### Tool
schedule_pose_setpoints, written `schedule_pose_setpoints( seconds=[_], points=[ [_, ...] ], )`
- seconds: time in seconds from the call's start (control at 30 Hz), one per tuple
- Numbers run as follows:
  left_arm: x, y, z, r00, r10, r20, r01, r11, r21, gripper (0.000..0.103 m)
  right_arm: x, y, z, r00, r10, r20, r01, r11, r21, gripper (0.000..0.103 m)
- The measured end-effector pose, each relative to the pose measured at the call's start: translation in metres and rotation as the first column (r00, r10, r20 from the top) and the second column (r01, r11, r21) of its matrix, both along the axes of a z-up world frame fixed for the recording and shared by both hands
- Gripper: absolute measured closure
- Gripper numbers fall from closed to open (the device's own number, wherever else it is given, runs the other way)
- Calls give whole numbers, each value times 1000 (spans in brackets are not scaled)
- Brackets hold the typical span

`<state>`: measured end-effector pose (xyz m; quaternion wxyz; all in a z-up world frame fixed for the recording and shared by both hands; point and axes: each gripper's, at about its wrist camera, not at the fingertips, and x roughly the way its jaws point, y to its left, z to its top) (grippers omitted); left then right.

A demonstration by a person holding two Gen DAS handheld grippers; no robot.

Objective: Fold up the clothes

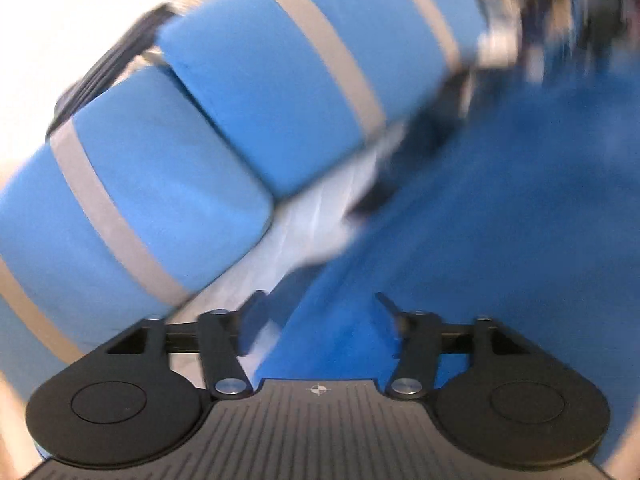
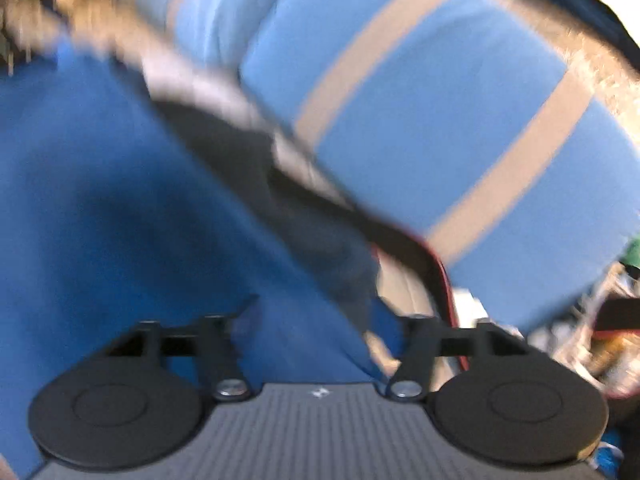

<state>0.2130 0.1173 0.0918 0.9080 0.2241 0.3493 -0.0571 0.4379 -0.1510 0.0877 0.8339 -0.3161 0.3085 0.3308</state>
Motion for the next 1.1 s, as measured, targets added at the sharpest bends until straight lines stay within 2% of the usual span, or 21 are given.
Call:
schedule_pose_setpoints(
  seconds=[0.1, 0.17, 0.3, 0.43, 0.53, 0.57, 0.6, 0.63, 0.73, 0.8, 0.9, 1.03, 1.1],
  points=[
    [13, 0, 26, 999, 20, 36, -12, 979, -203, 29, 17, 18, 17, 999, 12, -53, -4, 990, 143, 17],
    [36, -3, 28, 1000, 23, 13, -19, 964, -267, 28, 33, 33, 21, 995, 12, -100, 9, 977, 213, 17],
    [90, 5, 15, 997, 54, -56, -72, 923, -378, 28, 66, 58, 10, 973, 19, -232, 47, 961, 274, 17],
    [121, 22, -5, 984, 140, -108, -174, 866, -468, 28, 87, 76, -6, 950, 106, -293, -20, 960, 280, 17],
    [131, 29, -17, 979, 154, -132, -199, 850, -487, 28, 98, 88, -21, 930, 174, -325, -83, 958, 274, 18],
    [132, 30, -20, 979, 155, -133, -200, 853, -481, 28, 103, 90, -26, 922, 185, -339, -89, 956, 281, 35],
    [131, 32, -22, 979, 156, -130, -199, 857, -475, 28, 109, 94, -29, 917, 184, -354, -80, 954, 289, 71],
    [129, 34, -22, 979, 160, -124, -201, 859, -471, 28, 114, 95, -33, 913, 169, -371, -57, 954, 295, 90],
    [124, 42, -25, 978, 177, -112, -209, 861, -463, 28, 132, 90, -37, 917, 94, -389, 53, 935, 351, 94],
    [123, 47, -26, 976, 183, -116, -216, 860, -463, 28, 149, 77, -37, 907, -11, -421, 199, 892, 406, 94],
    [124, 52, -29, 973, 193, -126, -230, 862, -452, 28, 171, 61, -45, 861, -139, -489, 382, 812, 441, 94],
    [125, 56, -31, 973, 192, -130, -230, 858, -458, 28, 182, 52, -60, 804, -260, -535, 518, 748, 415, 95],
    [126, 56, -31, 978, 162, -132, -206, 853, -479, 28, 185, 51, -68, 776, -301, -554, 564, 725, 395, 95]
  ],
)
